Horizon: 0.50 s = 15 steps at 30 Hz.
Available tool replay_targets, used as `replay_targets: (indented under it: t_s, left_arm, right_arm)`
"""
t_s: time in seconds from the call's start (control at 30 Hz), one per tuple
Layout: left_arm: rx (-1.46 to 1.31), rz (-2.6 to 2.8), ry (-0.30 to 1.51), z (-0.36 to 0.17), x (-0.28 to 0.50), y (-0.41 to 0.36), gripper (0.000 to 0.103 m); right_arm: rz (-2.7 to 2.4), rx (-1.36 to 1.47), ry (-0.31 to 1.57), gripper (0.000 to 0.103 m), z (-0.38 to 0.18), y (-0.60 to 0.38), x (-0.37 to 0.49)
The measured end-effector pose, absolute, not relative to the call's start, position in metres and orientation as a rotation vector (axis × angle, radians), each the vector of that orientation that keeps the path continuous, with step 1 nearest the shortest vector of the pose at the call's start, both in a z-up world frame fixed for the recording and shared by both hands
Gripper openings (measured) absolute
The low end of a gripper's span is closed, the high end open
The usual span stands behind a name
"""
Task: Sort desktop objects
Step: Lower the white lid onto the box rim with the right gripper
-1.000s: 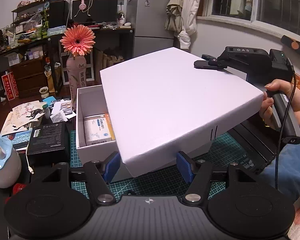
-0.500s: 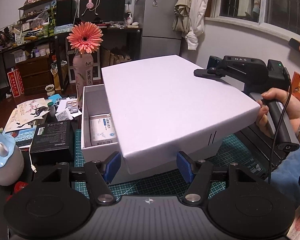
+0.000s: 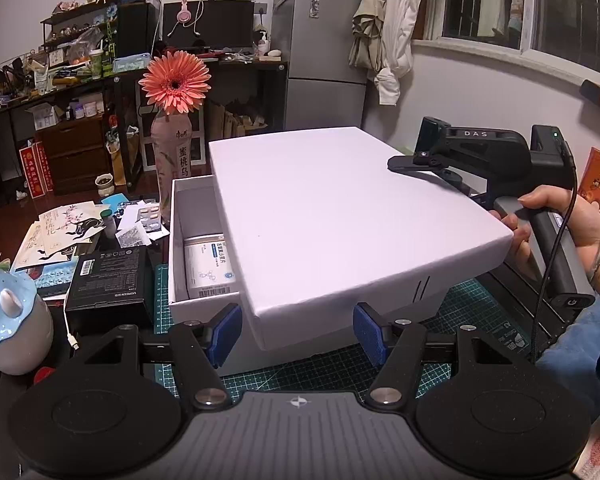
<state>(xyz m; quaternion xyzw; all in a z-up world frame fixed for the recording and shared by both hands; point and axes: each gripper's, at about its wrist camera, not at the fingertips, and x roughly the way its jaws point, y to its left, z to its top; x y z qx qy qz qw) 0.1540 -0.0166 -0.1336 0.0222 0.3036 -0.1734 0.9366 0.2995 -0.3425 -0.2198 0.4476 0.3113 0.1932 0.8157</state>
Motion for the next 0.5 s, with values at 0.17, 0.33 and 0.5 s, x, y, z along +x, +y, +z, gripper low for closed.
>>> replay_targets:
  t_s: [0.17, 0.33, 0.5]
  left_arm:
    - [0.052, -0.359, 0.617, -0.133, 0.152, -0.018, 0.061]
    - [0.054, -0.358, 0.618, -0.134, 0.153, -0.018, 0.061]
    - [0.060, -0.356, 0.616, -0.134, 0.153, -0.020, 0.061]
  right_arm:
    - [0.386, 0.857, 0.671, 0.056, -0.210, -0.337, 0.298]
    - [0.364, 0.795, 0.673, 0.058, -0.204, -0.334, 0.297]
    - [0.340, 0.739, 0.682, 0.059, -0.201, -0.330, 0.297]
